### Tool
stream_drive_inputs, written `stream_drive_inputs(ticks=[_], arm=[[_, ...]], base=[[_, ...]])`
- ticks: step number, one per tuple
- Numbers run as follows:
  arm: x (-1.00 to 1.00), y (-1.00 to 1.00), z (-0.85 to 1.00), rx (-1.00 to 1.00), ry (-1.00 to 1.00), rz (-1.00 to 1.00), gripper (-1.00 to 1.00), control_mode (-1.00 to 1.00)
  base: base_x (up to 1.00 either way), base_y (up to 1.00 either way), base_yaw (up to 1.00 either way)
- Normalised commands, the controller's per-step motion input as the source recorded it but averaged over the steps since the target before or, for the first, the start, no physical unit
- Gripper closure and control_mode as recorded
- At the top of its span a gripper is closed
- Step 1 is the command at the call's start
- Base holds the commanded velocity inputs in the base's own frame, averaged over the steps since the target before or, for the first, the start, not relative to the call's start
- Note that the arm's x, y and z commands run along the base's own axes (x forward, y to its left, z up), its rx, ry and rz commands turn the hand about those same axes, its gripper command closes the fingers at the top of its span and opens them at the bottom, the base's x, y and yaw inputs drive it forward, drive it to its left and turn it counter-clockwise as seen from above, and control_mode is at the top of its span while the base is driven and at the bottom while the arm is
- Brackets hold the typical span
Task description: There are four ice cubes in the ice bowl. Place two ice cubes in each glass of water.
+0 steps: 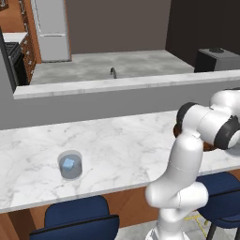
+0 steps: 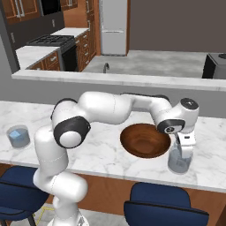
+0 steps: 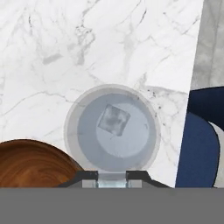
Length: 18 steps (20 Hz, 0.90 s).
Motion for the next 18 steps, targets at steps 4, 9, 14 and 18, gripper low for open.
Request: stream_drive_inputs(ticks=[4,9,14,18], arm=[[0.29,0.0,-0.07,0.0,0.0,0.0,1.0,-1.0],[0.39,-0.01,-0.18,0.0,0.0,0.0,1.0,-1.0],[0.12,-0.29,-0.28,0.0,0.0,-0.01,1.0,-1.0],[0.0,-0.61,-0.2,0.0,0.0,-0.01,1.0,-1.0]], base=[[0.0,0.0,0.0],[0.0,0.0,0.0],[0.0,0.0,0.0],[0.0,0.0,0.0]])
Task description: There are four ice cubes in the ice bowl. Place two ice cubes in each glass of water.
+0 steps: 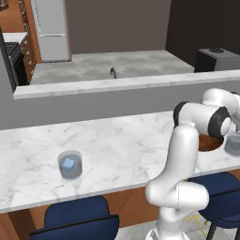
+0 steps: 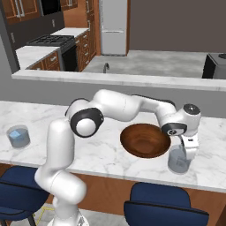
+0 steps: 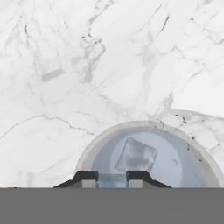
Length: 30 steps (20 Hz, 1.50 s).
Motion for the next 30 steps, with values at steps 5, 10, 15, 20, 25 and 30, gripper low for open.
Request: stream_drive_inputs(ticks=[5,10,15,20,25,30], arm=[[0.08,-0.19,-0.1,0.0,0.0,0.0,1.0,-1.0],[0.18,0.02,-0.05,0.0,0.0,-0.01,1.0,-1.0],[0.28,0.09,-0.23,0.0,0.0,-0.02,1.0,-1.0],[0.08,0.0,-0.48,-0.04,0.0,0.0,1.0,-1.0],[0.0,0.0,-0.24,-0.01,0.0,-0.01,1.0,-1.0],[-0.16,0.0,0.0,0.0,-0.04,-0.03,-1.0,-1.0]], base=[[0.0,0.0,0.0],[0.0,0.0,0.0],[0.0,0.0,0.0],[0.0,0.0,0.0],[0.0,0.0,0.0],[0.0,0.0,0.0]])
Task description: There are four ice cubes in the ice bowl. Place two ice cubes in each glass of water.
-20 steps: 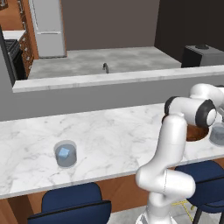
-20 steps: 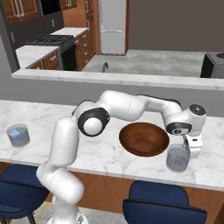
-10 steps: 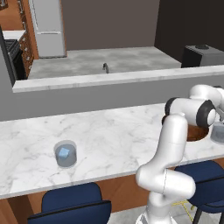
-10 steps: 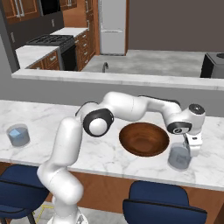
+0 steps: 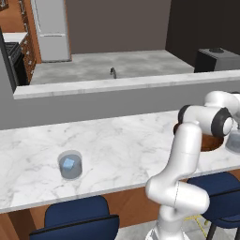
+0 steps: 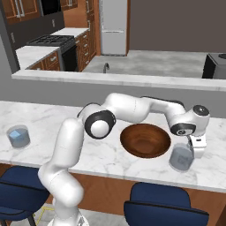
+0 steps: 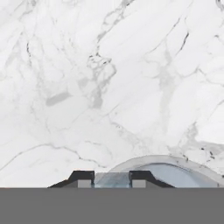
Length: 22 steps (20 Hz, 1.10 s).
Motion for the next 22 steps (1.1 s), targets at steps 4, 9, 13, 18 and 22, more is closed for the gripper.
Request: stream_drive_inputs(ticks=[4,9,13,18,22], arm=[[-0.38,0.0,0.0,0.0,-0.1,-0.04,-1.0,-1.0],[-0.4,0.0,0.05,0.0,-0.1,-0.04,-1.0,-1.0],[-0.32,0.0,0.27,0.0,-0.13,-0.04,-1.0,-1.0],[-0.03,0.22,0.48,0.0,-0.15,-0.07,-1.0,-1.0],[0.13,0.57,0.42,0.0,-0.2,-0.11,-1.0,-1.0]], base=[[0.0,0.0,0.0],[0.0,0.0,0.0],[0.0,0.0,0.0],[0.0,0.0,0.0],[0.0,0.0,0.0]])
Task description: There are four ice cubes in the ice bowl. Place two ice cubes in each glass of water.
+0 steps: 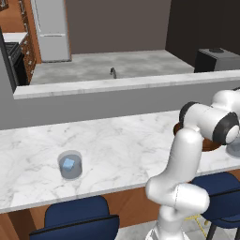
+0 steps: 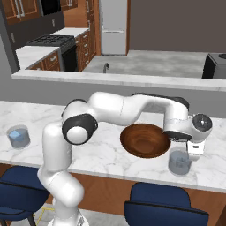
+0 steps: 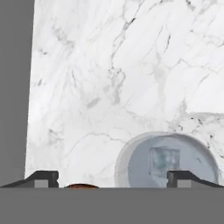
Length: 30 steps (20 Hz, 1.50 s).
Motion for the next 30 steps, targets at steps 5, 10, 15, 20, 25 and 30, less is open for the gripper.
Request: stream_drive_inputs(ticks=[5,10,15,20,25,30], arm=[[-0.45,0.51,0.83,-0.09,0.03,-0.03,-1.0,-1.0],[-1.0,1.0,0.67,-0.3,0.15,0.2,-1.0,-1.0],[-0.96,1.0,0.54,-0.46,0.21,0.46,-1.0,-1.0],[-0.81,1.0,0.18,-0.41,0.09,0.48,-1.0,-1.0],[-0.44,1.0,0.0,-0.31,0.0,0.48,-1.0,-1.0],[-0.36,1.0,0.0,-0.29,0.01,0.49,-1.0,-1.0]], base=[[0.0,0.0,0.0],[0.0,0.0,0.0],[0.0,0.0,0.0],[0.0,0.0,0.0],[0.0,0.0,0.0],[0.0,0.0,0.0]])
